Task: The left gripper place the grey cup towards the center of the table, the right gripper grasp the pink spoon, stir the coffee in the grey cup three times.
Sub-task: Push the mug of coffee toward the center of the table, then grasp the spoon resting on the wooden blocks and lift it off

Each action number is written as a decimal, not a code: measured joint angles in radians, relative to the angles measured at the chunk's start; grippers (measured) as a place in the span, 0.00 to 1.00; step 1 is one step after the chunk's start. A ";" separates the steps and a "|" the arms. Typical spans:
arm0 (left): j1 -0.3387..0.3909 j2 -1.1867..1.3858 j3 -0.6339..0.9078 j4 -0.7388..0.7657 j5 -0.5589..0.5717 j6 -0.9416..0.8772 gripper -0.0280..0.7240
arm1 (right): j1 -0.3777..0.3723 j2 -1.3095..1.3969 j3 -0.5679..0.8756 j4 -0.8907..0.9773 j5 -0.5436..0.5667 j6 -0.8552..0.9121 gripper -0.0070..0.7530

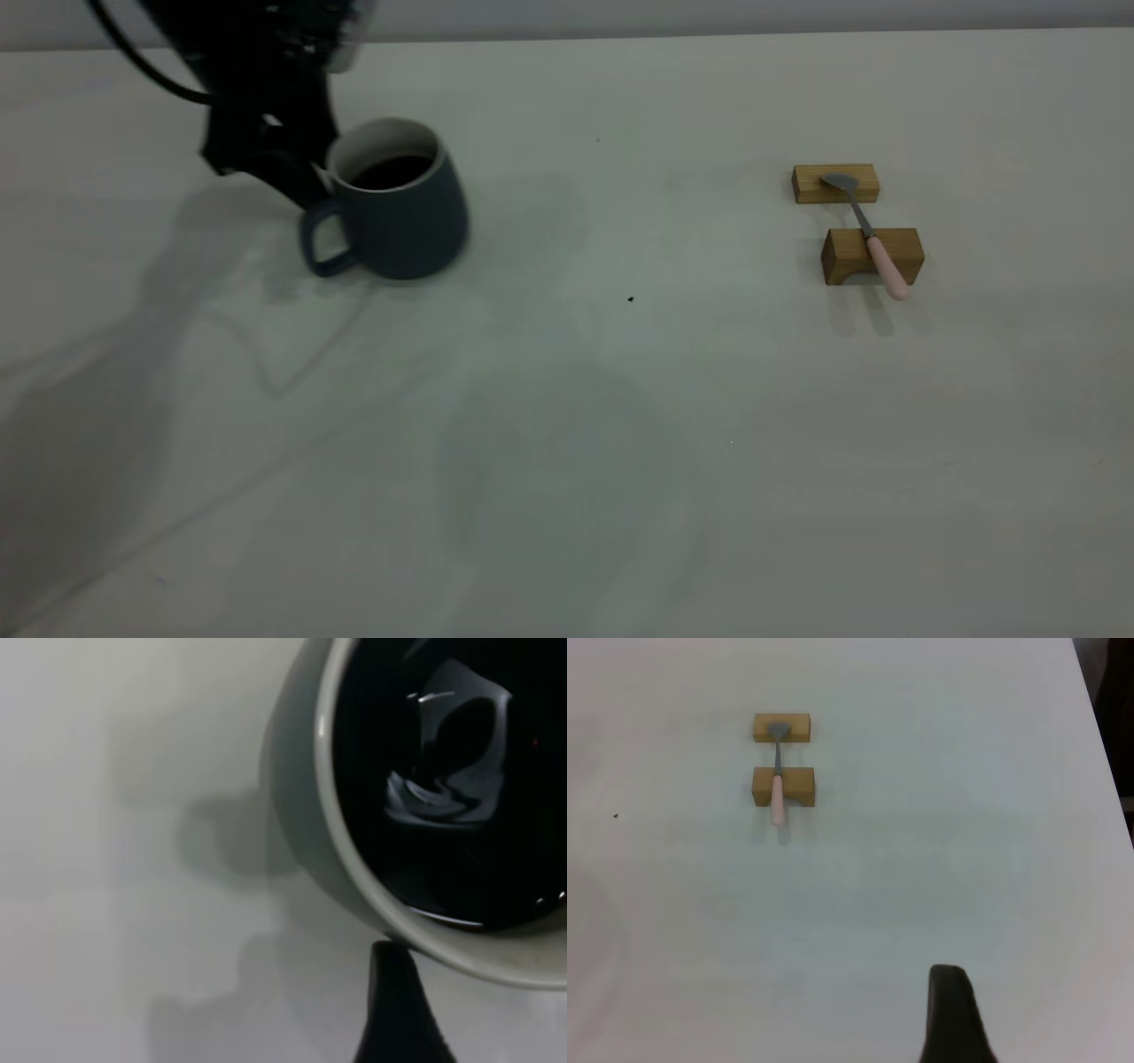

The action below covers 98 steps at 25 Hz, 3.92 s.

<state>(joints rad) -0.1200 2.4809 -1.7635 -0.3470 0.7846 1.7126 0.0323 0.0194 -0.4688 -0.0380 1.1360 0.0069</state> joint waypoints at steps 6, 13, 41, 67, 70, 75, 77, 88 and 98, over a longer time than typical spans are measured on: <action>-0.104 0.002 0.000 0.000 -0.054 -0.065 0.74 | 0.000 0.000 0.000 0.000 0.000 0.000 0.72; -0.199 0.004 0.000 -0.007 -0.137 -0.138 0.74 | 0.000 0.000 0.000 0.000 0.000 0.000 0.72; -0.171 -0.693 0.000 0.382 0.383 -1.084 0.74 | 0.000 0.000 0.000 0.000 0.000 0.000 0.72; -0.171 -1.745 1.056 0.378 0.380 -1.662 0.74 | 0.000 0.000 0.000 0.000 0.000 0.000 0.72; -0.171 -1.895 1.171 0.378 0.378 -1.665 0.74 | 0.000 0.000 0.000 0.000 0.000 0.000 0.72; -0.171 -2.092 1.237 0.378 0.378 -1.705 0.74 | 0.000 0.000 0.000 0.000 0.000 0.000 0.72; -0.171 -2.160 1.252 0.376 0.374 -1.742 0.74 | 0.000 0.000 0.000 0.000 0.000 0.000 0.72; -0.171 -2.420 1.276 0.367 0.345 -1.767 0.74 | 0.000 0.000 0.000 0.000 0.000 0.000 0.72; -0.039 -2.443 1.276 0.357 0.345 -1.767 0.74 | 0.000 0.000 0.000 -0.002 0.000 0.000 0.72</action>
<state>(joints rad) -0.1591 0.0378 -0.4877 0.0103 1.1299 -0.0547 0.0323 0.0194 -0.4688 -0.0403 1.1360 0.0069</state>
